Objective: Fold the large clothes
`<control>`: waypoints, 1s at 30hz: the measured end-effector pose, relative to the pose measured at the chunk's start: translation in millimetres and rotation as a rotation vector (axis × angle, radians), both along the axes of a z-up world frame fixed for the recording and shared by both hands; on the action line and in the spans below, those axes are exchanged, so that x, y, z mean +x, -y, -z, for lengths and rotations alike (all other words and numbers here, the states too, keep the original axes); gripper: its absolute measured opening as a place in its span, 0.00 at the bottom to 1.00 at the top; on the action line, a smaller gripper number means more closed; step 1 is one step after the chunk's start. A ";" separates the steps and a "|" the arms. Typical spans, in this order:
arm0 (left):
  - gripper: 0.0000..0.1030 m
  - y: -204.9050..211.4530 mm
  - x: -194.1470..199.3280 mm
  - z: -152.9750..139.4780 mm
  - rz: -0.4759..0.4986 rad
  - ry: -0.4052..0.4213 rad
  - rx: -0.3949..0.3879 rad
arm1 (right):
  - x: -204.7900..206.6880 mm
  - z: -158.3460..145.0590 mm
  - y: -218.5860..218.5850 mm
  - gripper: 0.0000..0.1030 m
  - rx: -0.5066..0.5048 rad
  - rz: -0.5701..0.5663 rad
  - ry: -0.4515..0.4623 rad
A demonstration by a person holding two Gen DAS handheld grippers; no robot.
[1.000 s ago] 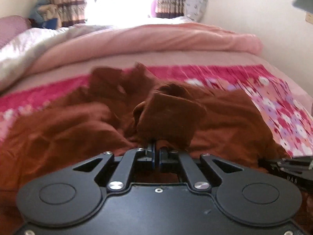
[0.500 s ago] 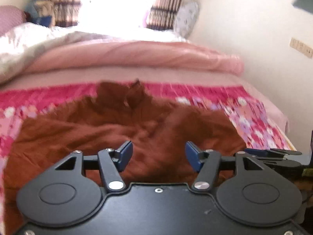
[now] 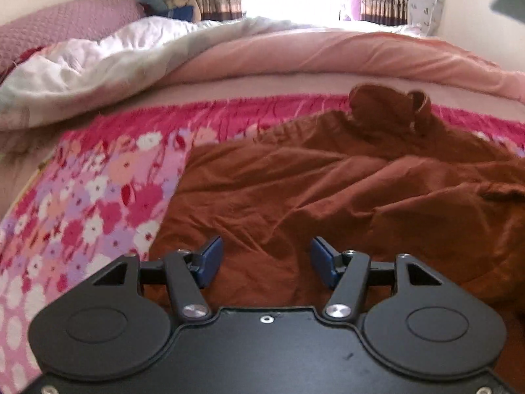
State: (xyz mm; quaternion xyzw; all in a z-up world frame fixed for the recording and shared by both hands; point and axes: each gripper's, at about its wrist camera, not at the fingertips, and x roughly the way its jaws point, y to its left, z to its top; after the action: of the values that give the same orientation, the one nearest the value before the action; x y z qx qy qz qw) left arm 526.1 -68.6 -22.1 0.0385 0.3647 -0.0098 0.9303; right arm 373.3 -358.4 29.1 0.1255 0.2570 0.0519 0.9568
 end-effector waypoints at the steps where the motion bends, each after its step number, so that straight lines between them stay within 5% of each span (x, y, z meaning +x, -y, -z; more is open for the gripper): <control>1: 0.59 0.4 3.3 6.4 -0.002 -0.011 -0.002 | 5.8 -2.4 -10.8 0.22 -0.014 -0.021 0.004; 4: 0.61 0.7 19.3 28.9 -0.001 -0.061 -0.002 | 28.1 3.9 -33.9 0.17 -0.069 -0.051 -0.040; 8: 0.65 -15.5 27.7 41.5 0.007 -0.037 -0.032 | 64.2 51.5 -32.9 0.05 -0.140 0.018 -0.224; 11: 0.63 -19.9 26.2 24.8 0.010 -0.046 -0.039 | 61.1 57.1 -17.5 0.05 -0.030 0.035 -0.202; 16: 0.63 -42.0 40.5 -5.4 -0.025 0.058 -0.059 | 50.3 19.1 4.7 0.07 -0.081 0.091 -0.124; 21: 0.64 -54.6 85.8 25.6 -0.089 -0.059 -0.058 | 68.6 30.5 53.7 0.08 -0.096 0.256 -0.172; 25: 0.68 -44.2 87.7 42.4 -0.094 -0.002 -0.005 | 87.3 64.1 67.7 0.00 -0.074 0.264 -0.237; 30: 0.65 -46.5 83.4 30.5 -0.086 -0.047 -0.019 | 93.2 58.8 57.7 0.00 -0.157 0.266 -0.253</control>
State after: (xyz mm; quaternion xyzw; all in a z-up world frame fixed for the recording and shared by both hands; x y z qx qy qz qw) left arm 609.4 -22.1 -52.6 0.0138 0.3876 0.0260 0.9214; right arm 466.6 -416.1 -29.7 0.0888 0.3596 -0.1113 0.9222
